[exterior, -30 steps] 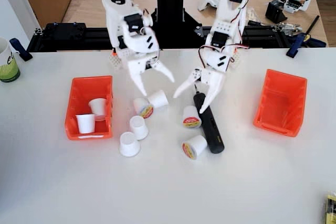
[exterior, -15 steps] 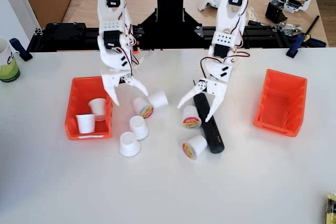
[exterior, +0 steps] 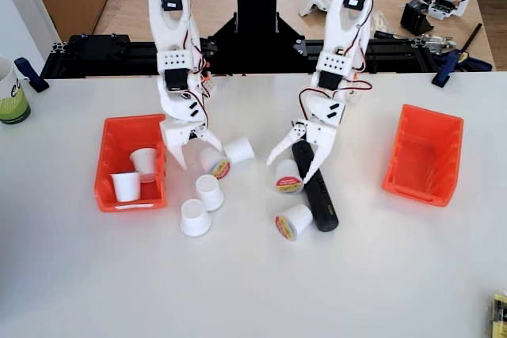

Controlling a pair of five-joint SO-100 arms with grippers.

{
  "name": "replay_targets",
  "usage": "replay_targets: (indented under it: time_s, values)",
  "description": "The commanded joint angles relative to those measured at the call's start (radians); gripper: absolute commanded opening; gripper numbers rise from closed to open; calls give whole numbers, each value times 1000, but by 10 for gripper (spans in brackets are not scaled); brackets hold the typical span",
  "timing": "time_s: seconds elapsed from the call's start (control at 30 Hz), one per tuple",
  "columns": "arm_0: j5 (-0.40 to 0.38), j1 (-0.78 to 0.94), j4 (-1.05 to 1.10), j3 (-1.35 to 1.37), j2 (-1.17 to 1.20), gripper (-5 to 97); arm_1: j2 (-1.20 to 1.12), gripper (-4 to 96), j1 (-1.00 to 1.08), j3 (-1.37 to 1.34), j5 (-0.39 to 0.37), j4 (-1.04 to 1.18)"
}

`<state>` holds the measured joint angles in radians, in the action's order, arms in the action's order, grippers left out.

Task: Sort the coffee pods, blue into left, red into right

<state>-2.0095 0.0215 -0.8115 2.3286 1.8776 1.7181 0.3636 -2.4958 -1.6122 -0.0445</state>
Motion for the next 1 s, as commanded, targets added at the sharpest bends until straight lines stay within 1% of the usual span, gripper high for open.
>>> replay_targets:
  time_s: [0.0,0.17,0.23,0.37,0.47,0.6,0.7,0.8,0.87,0.97]
  values:
    - [-6,44,11,6,15,343,-40,342,15,8,-9,-46]
    - [5,101,26,15,15,326,-95,329,11,11,-49,-84]
    - [12,117,41,15,17,311,-115,320,12,12,-48,-104]
    - [3,130,61,12,20,273,-153,278,15,29,-54,-124]
    - [11,143,114,11,20,255,-161,244,15,40,-52,-118]
    - [17,153,112,-2,49,226,-161,211,18,64,-48,-86]
    - [25,155,6,-51,117,214,-121,208,20,107,-38,-9]
    - [64,170,-112,-146,138,209,-58,205,15,201,-23,160]
    - [92,184,-173,-206,138,209,-25,203,15,299,-12,319]
    - [110,193,-244,-256,140,209,32,207,8,422,-11,522]
